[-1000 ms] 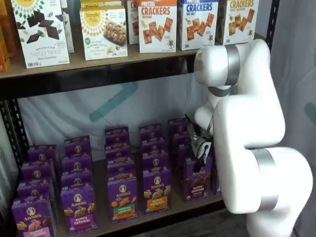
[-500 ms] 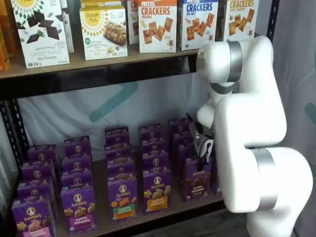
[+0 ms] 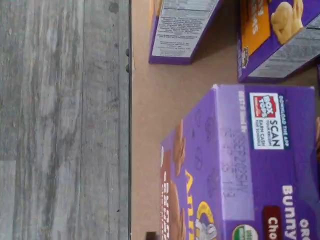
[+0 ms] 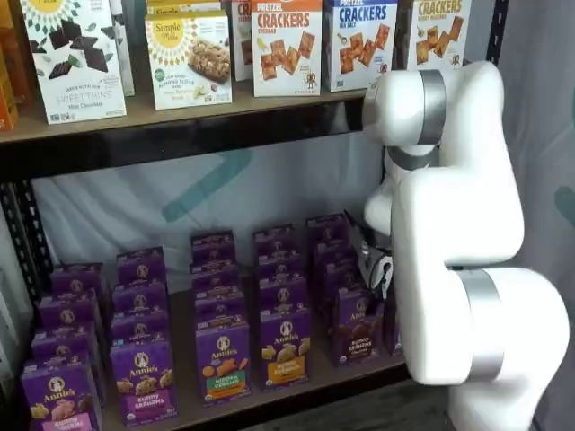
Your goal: Pick up the purple box with a brown patch in the center, on the bottom shelf, the fifth box from the left
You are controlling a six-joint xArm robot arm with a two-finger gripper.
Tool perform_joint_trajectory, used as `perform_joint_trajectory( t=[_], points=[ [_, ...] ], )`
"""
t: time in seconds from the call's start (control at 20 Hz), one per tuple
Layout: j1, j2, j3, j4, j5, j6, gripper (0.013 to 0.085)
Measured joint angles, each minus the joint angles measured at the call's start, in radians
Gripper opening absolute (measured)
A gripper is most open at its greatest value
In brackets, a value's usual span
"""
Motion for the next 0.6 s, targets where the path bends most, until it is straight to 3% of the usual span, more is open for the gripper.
perform_joint_trajectory(
  t=[0.3,0.5,0.6],
  points=[
    [0.001,-0.015,0.036,-0.029,-0.048,0.017,0.0650],
    [-0.007,-0.020,0.029,0.035,0.001,-0.039,0.0570],
    [-0.005,-0.021,0.031,0.042,-0.010,-0.045,0.0570]
  ],
)
